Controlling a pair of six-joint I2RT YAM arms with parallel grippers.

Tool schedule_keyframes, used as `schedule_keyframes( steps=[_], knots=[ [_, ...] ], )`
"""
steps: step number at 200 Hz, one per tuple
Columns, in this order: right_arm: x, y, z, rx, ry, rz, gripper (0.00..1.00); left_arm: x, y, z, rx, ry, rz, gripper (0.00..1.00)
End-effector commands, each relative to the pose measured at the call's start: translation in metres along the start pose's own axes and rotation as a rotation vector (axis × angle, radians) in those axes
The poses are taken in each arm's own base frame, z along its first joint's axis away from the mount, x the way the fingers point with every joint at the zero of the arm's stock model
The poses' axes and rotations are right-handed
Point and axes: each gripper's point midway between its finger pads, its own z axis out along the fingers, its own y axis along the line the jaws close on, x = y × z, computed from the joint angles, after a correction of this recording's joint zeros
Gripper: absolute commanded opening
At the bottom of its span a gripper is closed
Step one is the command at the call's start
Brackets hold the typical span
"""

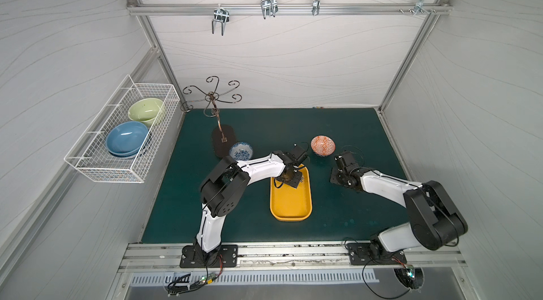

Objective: Take out the screws from the storage box
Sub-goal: Place the screw at the center of the board, then pick up the screw from the storage box.

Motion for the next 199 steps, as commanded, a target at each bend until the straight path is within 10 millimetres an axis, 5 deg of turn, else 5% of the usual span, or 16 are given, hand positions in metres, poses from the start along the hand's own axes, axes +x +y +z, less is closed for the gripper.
schedule_keyframes(
  steps=[1,117,160,199],
  knots=[
    [-0.003,0.006,-0.012,-0.044,-0.034,-0.012,0.43,0.001,-0.005,0.007,0.024,0.019,0.005,0.46],
    [-0.005,0.023,-0.018,-0.135,-0.044,-0.048,0.48,0.04,0.003,0.03,0.004,0.145,-0.064,0.0],
    [-0.004,0.038,-0.027,-0.202,-0.076,-0.108,0.56,0.039,0.001,0.03,0.02,0.126,-0.069,0.0],
    [-0.004,0.05,-0.039,-0.266,-0.12,-0.148,0.59,0.021,-0.009,-0.005,0.088,0.018,-0.086,0.0]
  ],
)
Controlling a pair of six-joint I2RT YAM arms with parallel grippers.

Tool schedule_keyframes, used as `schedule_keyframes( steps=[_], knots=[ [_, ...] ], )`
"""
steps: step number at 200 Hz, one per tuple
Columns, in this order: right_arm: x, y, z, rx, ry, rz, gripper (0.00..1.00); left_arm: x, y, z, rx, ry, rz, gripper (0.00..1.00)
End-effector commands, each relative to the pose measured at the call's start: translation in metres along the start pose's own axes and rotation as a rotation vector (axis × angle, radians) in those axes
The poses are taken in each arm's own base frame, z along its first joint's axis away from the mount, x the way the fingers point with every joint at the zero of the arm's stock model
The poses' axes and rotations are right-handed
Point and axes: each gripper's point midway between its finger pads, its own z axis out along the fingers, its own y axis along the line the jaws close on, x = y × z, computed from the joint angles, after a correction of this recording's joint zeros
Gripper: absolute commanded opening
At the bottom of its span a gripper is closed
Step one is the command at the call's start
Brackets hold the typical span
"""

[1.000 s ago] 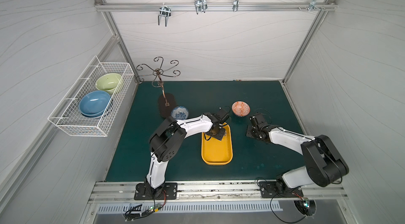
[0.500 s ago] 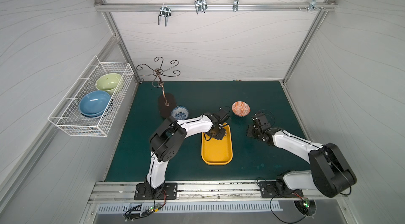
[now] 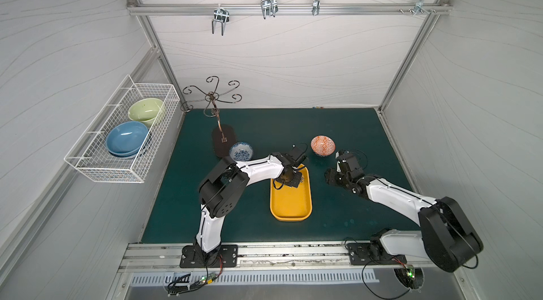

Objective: Take out the screws from the storage box
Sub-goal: Pick up the screw from the storage box.

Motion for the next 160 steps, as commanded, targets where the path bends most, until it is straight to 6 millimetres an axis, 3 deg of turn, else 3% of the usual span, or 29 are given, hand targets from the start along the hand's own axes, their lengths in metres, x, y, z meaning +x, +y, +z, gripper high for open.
schedule_keyframes(
  steps=[1,27,55,127,160],
  knots=[
    [-0.005,0.016,-0.009,-0.074,-0.048,-0.046,0.6,0.016,-0.003,-0.007,0.033,0.032,-0.022,0.0],
    [-0.008,0.031,-0.026,-0.139,-0.119,-0.102,0.66,0.007,-0.008,-0.038,0.072,-0.069,-0.034,0.0],
    [-0.012,0.038,-0.042,-0.165,-0.177,-0.133,0.65,0.004,-0.01,-0.065,0.107,-0.146,-0.043,0.0],
    [-0.008,0.065,-0.053,-0.189,-0.194,-0.26,0.64,0.009,-0.004,-0.093,0.124,-0.216,-0.094,0.0],
    [-0.006,0.088,-0.066,-0.199,-0.219,-0.355,0.54,0.017,0.009,-0.12,0.117,-0.286,-0.147,0.0]
  ],
)
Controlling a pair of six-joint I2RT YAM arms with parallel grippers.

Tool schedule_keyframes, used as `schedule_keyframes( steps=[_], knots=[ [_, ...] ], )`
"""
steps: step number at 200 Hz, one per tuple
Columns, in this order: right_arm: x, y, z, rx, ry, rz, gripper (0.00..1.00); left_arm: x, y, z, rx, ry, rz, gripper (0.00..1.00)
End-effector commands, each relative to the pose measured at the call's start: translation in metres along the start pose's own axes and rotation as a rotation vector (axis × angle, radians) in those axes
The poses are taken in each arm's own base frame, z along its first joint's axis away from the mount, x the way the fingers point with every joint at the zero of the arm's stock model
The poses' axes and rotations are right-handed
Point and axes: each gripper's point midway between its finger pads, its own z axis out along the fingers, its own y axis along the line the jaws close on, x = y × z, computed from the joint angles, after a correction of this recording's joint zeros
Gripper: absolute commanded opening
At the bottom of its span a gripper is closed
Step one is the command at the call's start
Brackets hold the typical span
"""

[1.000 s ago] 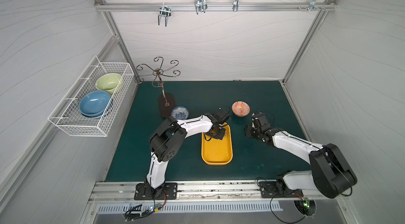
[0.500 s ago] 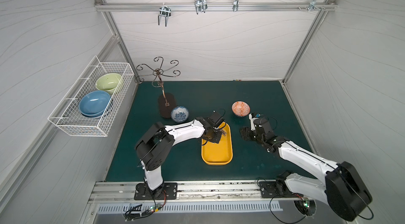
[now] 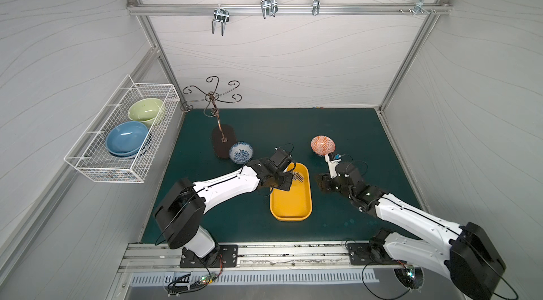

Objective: Take out the screws from the storage box
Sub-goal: Pick up the screw from the storage box, then place the screw at the center of the board.

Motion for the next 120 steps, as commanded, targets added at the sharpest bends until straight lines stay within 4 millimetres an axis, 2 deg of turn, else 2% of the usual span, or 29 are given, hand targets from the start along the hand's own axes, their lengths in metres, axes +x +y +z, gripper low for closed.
schedule_keyframes(
  steps=[1,24,53,91,120],
  knots=[
    [-0.015,0.012,-0.009,0.016,-0.041,-0.075,0.54,-0.013,0.001,-0.028,0.009,-0.102,-0.049,0.0],
    [-0.019,0.031,-0.012,-0.019,-0.048,-0.13,0.52,-0.008,0.018,-0.05,0.006,-0.161,-0.117,0.0],
    [-0.024,0.05,-0.014,-0.026,-0.042,-0.201,0.51,0.0,0.059,-0.07,-0.019,-0.228,-0.271,0.0],
    [-0.019,0.072,-0.009,-0.061,-0.017,-0.279,0.51,0.017,0.103,-0.07,-0.075,-0.234,-0.433,0.0],
    [-0.017,0.078,-0.005,-0.038,0.01,-0.332,0.52,0.033,0.138,-0.067,-0.157,-0.215,-0.546,0.0]
  ],
)
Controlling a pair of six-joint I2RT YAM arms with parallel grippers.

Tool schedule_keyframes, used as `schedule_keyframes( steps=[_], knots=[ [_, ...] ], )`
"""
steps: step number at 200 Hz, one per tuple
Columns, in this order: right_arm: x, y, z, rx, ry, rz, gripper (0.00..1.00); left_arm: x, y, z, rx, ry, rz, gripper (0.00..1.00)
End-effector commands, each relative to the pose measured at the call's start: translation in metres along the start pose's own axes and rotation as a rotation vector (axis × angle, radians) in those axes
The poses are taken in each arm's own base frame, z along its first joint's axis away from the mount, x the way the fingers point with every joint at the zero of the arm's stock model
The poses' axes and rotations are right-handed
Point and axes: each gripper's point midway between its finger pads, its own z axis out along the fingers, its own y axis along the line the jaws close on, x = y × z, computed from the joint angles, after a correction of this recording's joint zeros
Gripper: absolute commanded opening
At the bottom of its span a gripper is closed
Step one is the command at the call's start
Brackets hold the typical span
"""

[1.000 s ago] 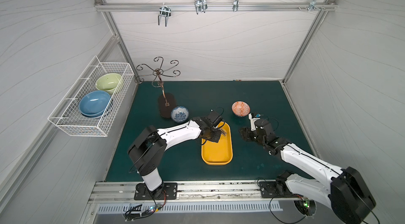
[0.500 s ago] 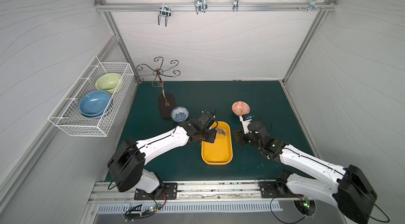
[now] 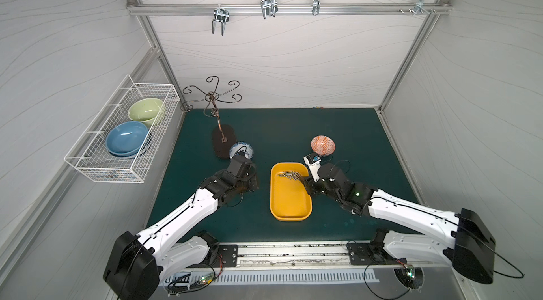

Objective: Take out the screws from the storage box
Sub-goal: Place the screw at the center of the board.

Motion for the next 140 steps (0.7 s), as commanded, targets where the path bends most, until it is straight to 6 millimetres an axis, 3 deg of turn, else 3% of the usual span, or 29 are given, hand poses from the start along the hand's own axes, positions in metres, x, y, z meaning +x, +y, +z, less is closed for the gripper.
schedule_keyframes(
  steps=[1,48,140],
  knots=[
    [-0.002,0.002,0.002,0.03,0.024,-0.061,0.52,-0.005,0.023,-0.001,-0.057,-0.016,-0.099,0.0],
    [0.001,0.019,0.009,-0.016,0.042,-0.106,0.53,-0.008,0.073,0.004,-0.135,-0.046,-0.269,0.0],
    [0.008,0.023,0.042,0.006,0.131,-0.115,0.55,0.003,0.121,0.027,-0.297,0.062,-0.422,0.0]
  ],
)
